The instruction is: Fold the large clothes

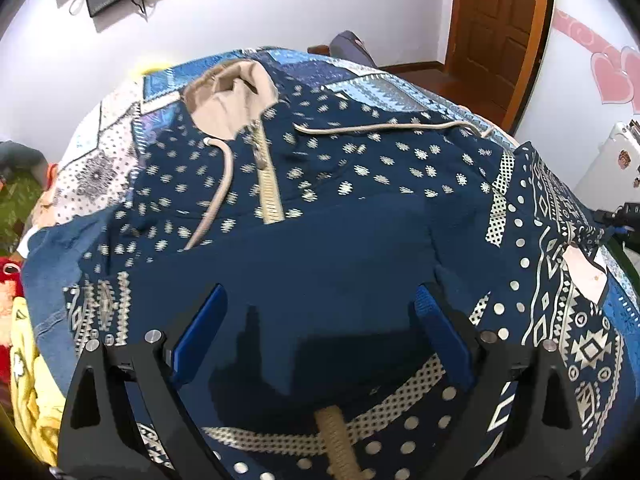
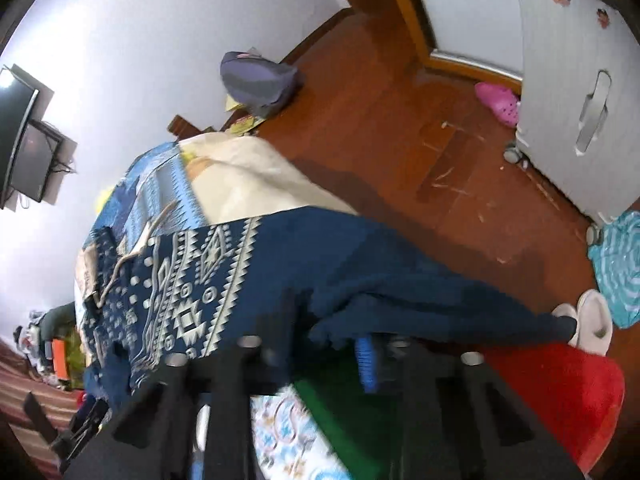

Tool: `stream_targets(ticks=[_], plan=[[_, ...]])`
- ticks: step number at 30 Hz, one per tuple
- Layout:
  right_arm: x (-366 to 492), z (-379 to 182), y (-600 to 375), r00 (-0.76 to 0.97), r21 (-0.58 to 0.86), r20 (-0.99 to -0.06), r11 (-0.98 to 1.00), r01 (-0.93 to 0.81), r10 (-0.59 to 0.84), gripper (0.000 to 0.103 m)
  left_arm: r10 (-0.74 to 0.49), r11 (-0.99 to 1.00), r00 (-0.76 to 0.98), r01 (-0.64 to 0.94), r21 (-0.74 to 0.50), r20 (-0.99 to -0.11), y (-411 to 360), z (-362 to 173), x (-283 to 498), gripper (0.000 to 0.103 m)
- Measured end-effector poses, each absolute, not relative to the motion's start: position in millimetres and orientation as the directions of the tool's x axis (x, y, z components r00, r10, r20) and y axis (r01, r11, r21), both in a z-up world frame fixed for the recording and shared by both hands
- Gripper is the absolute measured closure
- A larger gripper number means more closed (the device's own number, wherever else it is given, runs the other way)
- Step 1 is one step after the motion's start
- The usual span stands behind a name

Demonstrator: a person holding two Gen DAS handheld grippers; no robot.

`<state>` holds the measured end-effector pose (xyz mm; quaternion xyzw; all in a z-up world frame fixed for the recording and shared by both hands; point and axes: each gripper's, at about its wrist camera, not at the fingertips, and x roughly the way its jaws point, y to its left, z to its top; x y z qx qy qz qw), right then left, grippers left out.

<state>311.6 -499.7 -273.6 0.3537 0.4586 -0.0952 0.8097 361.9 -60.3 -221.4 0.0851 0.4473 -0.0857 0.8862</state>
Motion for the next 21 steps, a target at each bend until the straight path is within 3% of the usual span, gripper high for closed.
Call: stream_targets(ticks=[10,16,21], plan=[[337,-169,-461,0.709,0.441,-0.689,0.863,0.247,0.15,0.095,-0.078,0.979,0.654,0.193,0.066,-0.753,-34,-191,340,0.008],[363,-95,-389,0.77,0.427,-0.591,0.903,0.047,0.24,0.095,-0.072,0.989,0.692,0.143,0.039,-0.718,-5,-173,323,0.008],[377,-66,-306,0.748,0.434,-0.545,0.891,-0.136,0.379,0.095,-0.061,0.995,0.714,0.097,0.012,-0.698,22,-164,310,0.008]])
